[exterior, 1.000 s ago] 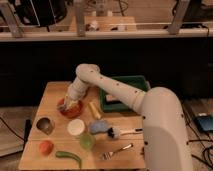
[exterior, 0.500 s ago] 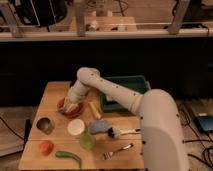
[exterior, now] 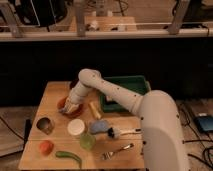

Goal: Wipe red bowl with towel

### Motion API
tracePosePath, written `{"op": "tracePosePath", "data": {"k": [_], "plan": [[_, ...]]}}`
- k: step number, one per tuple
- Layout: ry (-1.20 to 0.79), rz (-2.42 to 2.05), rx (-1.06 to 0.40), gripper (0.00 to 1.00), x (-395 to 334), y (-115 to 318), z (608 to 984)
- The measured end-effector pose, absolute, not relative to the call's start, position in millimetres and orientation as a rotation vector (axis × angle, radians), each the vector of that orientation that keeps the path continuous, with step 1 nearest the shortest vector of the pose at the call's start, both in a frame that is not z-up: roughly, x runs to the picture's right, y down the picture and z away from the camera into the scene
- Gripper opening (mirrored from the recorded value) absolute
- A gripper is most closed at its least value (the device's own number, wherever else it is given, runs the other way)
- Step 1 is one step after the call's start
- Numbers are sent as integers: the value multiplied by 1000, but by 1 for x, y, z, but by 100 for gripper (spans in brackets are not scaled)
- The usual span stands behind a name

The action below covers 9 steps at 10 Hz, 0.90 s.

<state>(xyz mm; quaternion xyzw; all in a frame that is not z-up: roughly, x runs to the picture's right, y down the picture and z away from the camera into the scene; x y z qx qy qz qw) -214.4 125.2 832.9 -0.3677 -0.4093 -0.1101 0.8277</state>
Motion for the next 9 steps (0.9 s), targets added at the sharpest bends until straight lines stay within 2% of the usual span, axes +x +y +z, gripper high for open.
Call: {"op": "tracePosePath", "data": {"k": [5,9], "plan": [[-845,-181,-766,0,-197,116,849],[-861,-186,-748,0,-213,97,863]]}}
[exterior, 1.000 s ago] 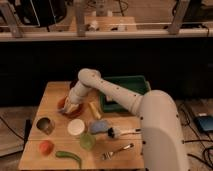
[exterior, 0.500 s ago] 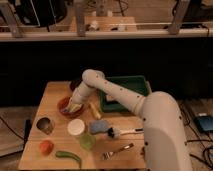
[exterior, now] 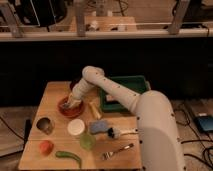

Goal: Wipe red bowl with towel

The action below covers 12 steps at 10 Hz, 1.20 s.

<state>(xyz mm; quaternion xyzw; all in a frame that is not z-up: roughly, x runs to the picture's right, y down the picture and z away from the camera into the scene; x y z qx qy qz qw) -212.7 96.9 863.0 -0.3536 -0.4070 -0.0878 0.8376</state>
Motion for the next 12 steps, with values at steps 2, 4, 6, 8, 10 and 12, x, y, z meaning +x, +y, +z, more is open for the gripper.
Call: {"op": "tracePosePath", "data": {"k": [2,4,6,8,10,12], "plan": [[-881,-203,-747,0,-230,93,865],[-908,-230,-751,0,-249,93,863],[-946,-262,-762,0,-260,99,855],[-971,-285,-771,0,-265,107,845],[-980,-289,-774,0,-259,117,836],[-968,-265,-780,0,-238,124,836]]}}
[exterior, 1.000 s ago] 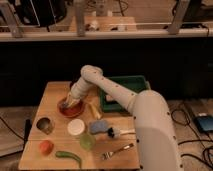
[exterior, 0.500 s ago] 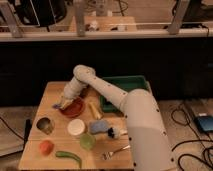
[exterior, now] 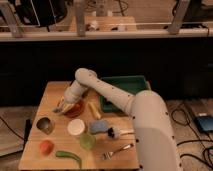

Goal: Wipe red bowl with towel

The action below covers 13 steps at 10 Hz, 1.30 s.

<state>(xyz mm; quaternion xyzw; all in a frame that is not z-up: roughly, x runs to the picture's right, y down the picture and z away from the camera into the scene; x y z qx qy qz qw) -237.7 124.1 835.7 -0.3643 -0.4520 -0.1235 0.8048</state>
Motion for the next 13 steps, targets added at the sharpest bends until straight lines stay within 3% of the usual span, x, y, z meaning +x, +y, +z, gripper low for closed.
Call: {"op": "tracePosePath", "data": {"k": [6,13], "plan": [[-899,-156,-771,0,-182,127,851],[-900,-181,-736,0,-207,96,869]]}}
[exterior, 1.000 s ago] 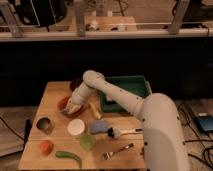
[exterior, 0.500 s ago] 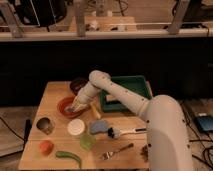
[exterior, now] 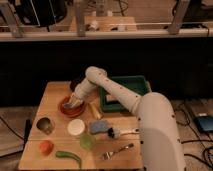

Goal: Wipe red bowl with towel

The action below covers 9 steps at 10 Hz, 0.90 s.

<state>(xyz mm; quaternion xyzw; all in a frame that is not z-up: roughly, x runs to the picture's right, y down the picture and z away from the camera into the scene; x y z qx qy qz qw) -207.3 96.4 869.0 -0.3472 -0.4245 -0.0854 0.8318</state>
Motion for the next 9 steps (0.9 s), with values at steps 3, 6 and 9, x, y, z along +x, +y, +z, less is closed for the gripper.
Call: {"op": "tracePosePath", "data": {"k": [3,6,9], "plan": [[-941,-233,-747,0,-241,98,869],[-991,-279,-757,0,-255,108,857],[-1010,-291,-759,0,-244,124,844]]}}
